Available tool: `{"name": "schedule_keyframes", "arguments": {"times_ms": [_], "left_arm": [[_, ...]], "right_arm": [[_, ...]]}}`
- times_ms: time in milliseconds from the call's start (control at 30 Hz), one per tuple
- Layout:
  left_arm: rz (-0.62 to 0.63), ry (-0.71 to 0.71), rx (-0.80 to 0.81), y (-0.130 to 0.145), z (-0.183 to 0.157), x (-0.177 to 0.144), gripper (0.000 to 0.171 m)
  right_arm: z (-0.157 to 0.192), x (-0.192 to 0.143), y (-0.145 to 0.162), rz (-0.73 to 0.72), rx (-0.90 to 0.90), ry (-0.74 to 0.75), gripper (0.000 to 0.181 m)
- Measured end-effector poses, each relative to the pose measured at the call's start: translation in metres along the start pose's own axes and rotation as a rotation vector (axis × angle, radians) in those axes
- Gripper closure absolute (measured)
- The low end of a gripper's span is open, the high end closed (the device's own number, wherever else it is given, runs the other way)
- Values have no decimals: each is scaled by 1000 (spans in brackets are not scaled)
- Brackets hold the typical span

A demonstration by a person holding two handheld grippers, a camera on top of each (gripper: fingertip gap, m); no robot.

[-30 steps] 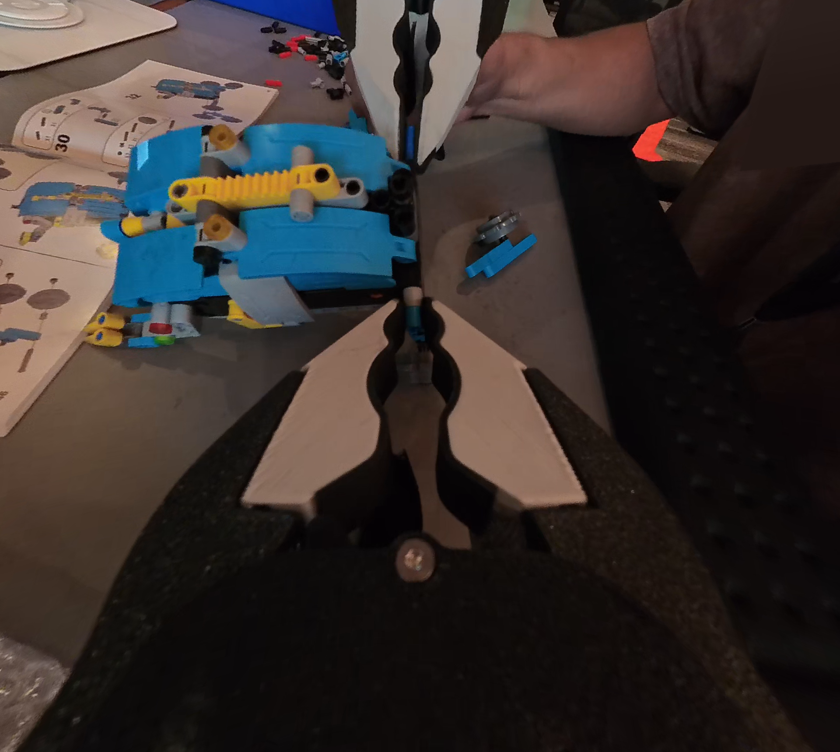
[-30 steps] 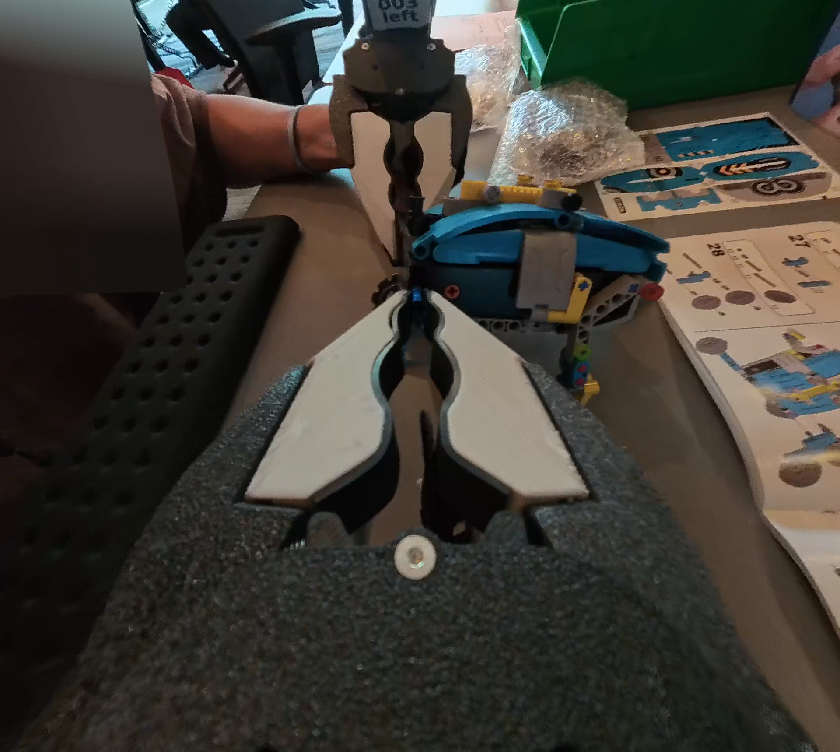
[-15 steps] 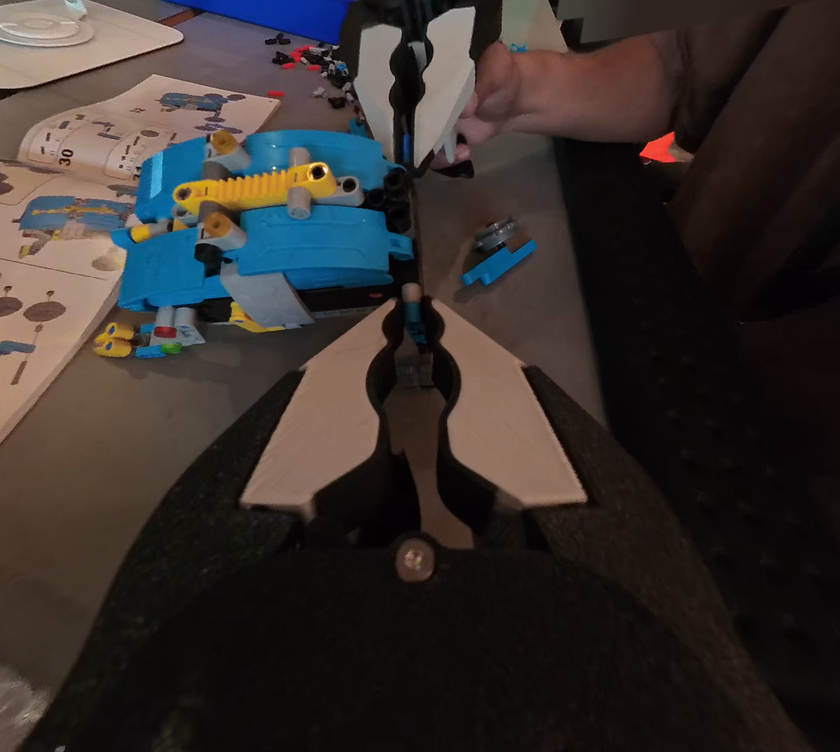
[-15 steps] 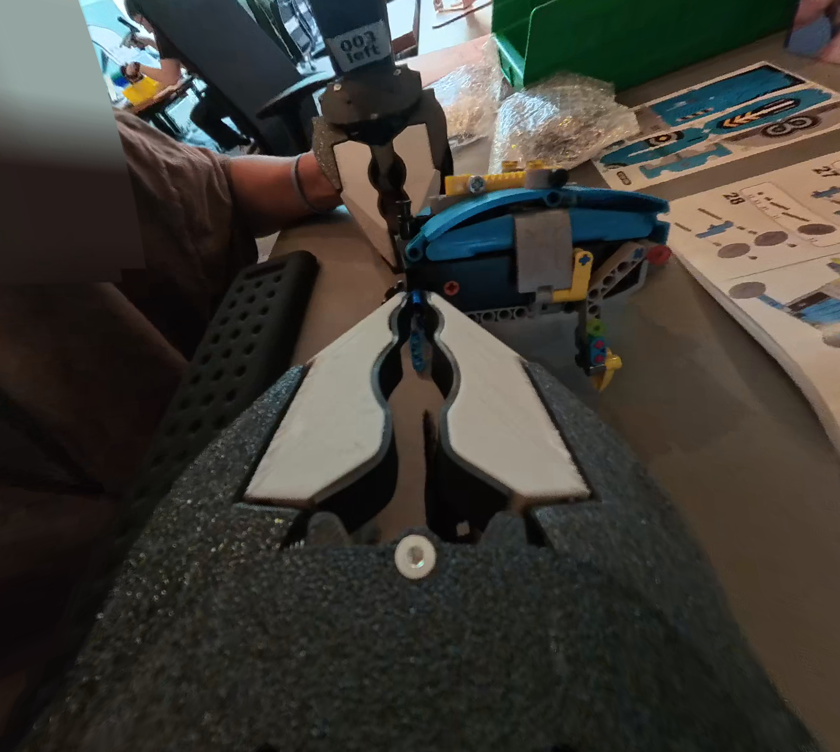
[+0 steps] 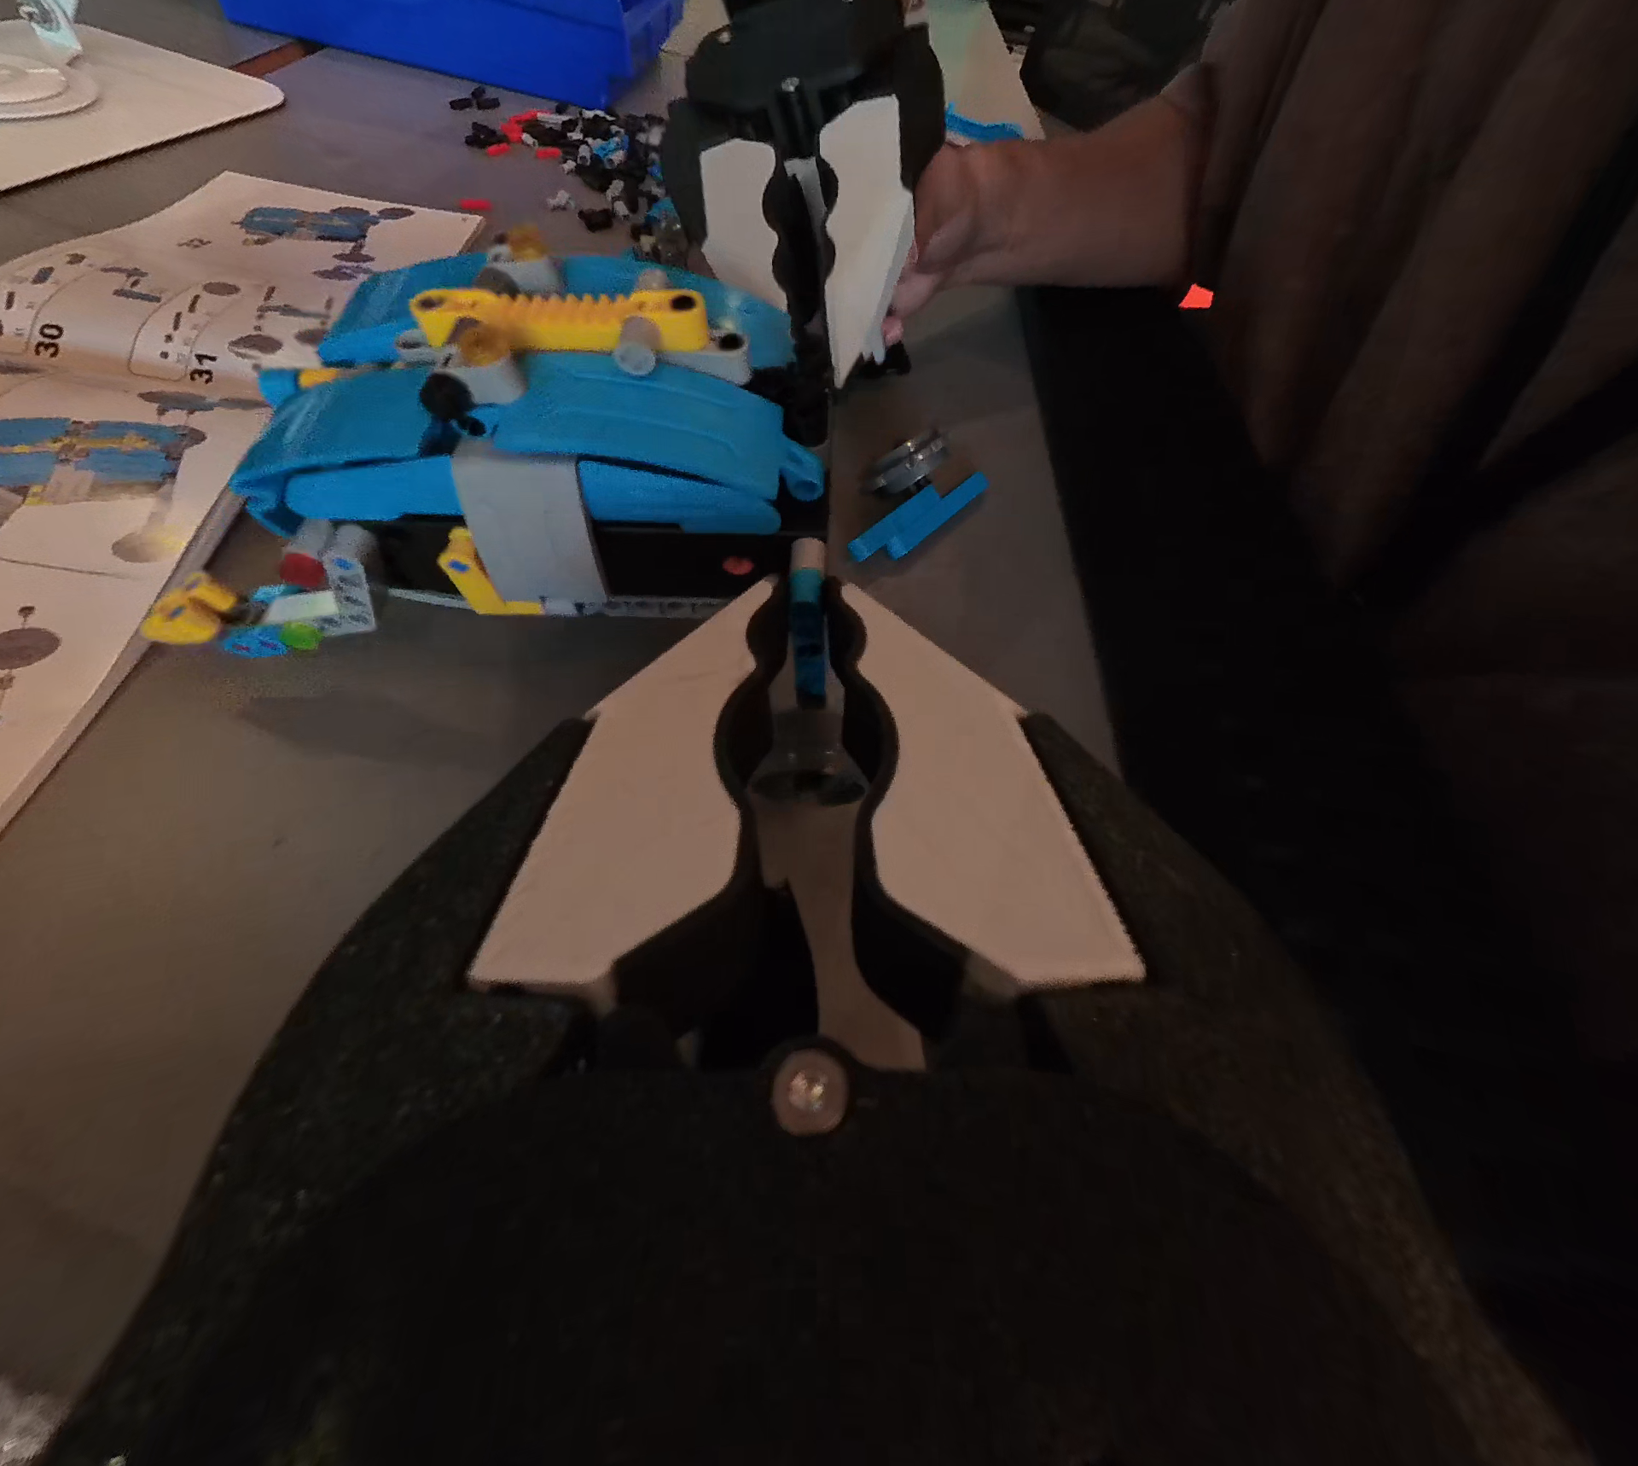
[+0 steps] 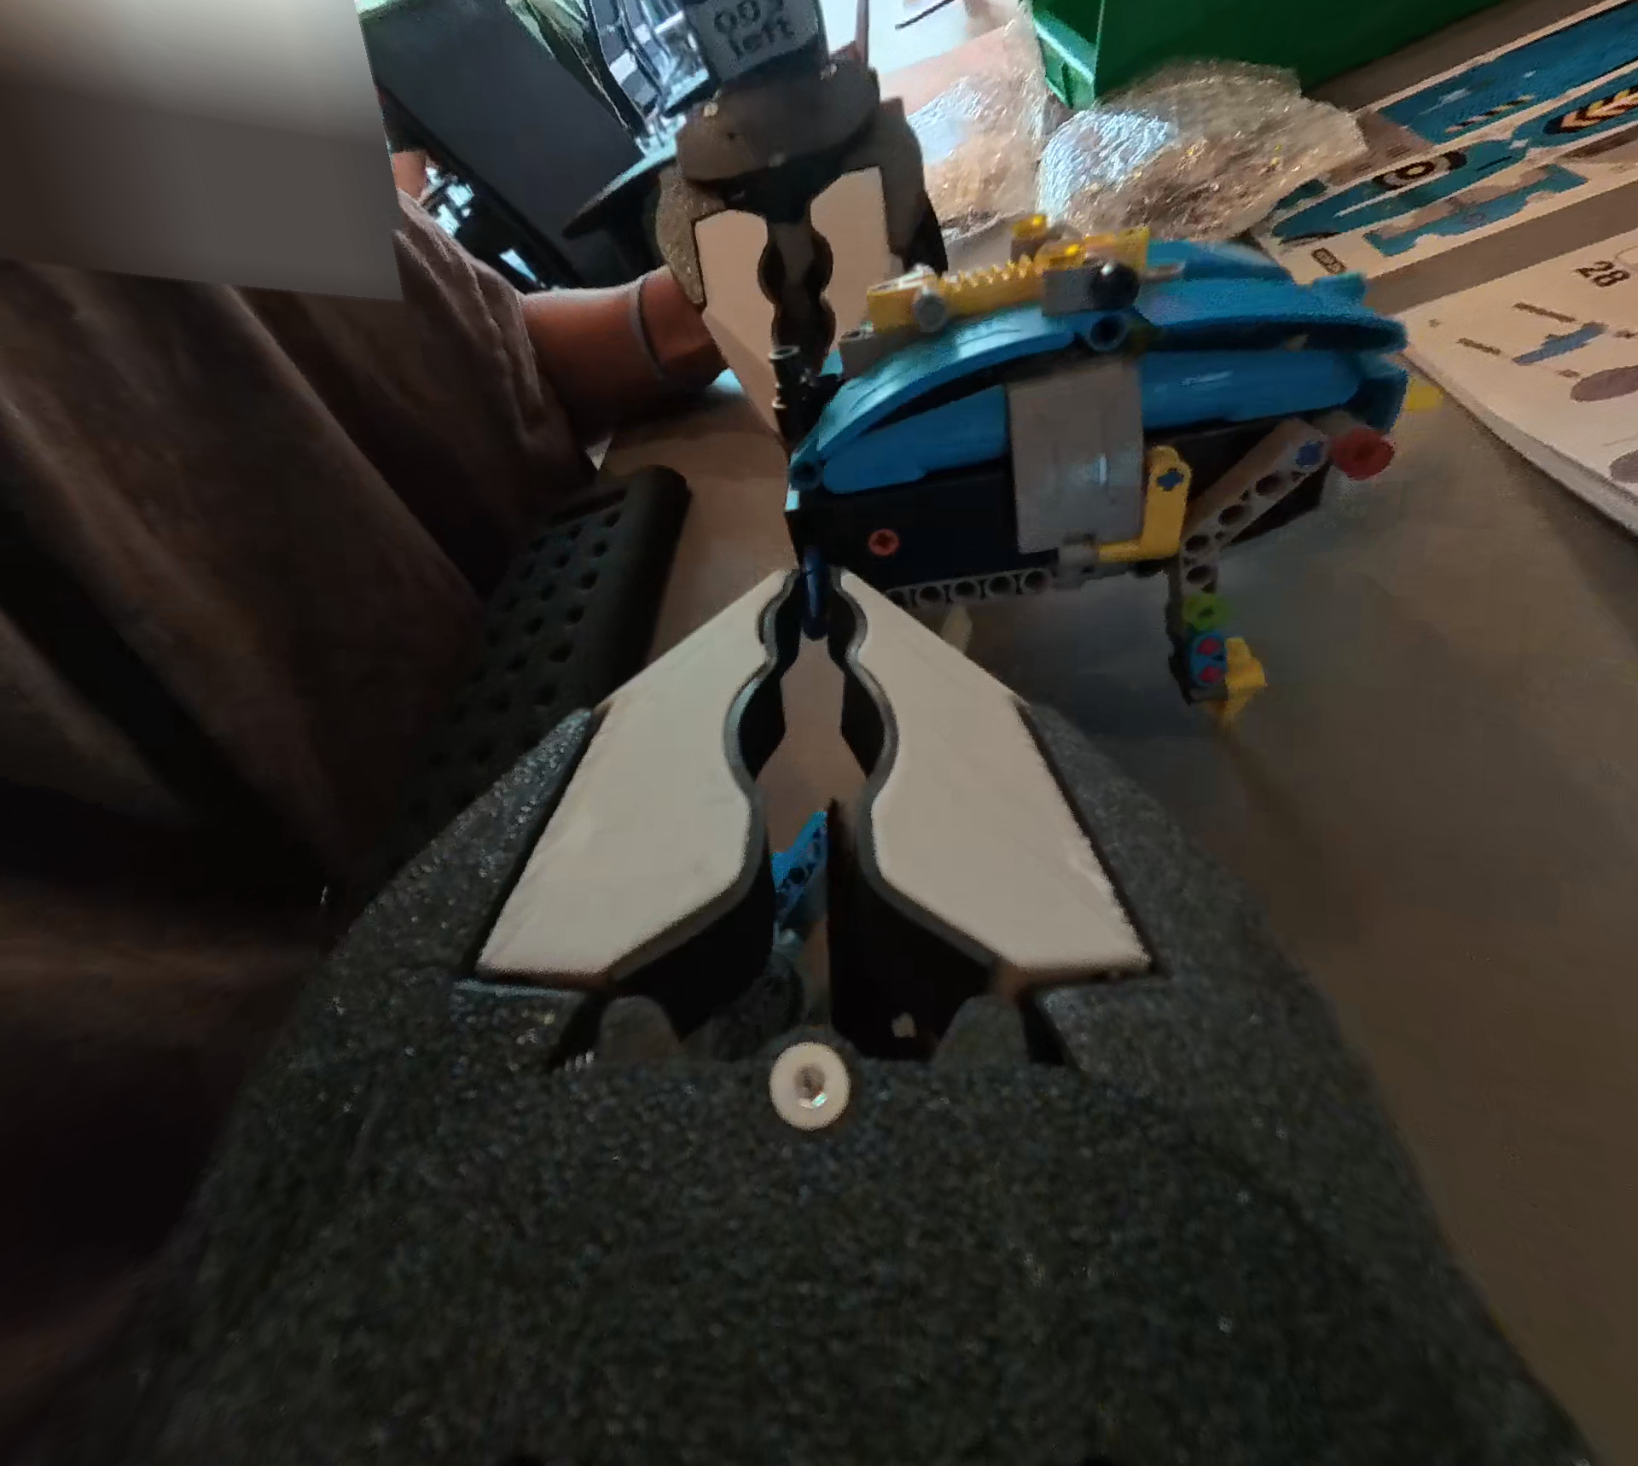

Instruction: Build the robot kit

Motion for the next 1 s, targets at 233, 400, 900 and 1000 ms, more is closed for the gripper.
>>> {"name": "schedule_keyframes", "arguments": {"times_ms": [233,400,900,1000], "left_arm": [[-7,19,3,0,0,-1,165],[16,-2,-7,3,7,-6,164],[-37,-81,-86,6,-3,-29,135],[-88,-196,-117,-5,-14,-42,135]], "right_arm": [[6,0,3,19,-166,94,176],[2,-8,-4,-16,-191,136,176],[19,-7,-9,-37,-173,172,176],[22,-9,-16,-65,-193,185,176]]}}
Point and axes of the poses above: each gripper's, where its closed fingertips meet, x out along the fingers, y out of its underside, z = x × y across the jaws, the point moved 4 cm from there along -x, back along the fingers, and after that the axes turned 8 degrees about -x, right-handed, at the moved point
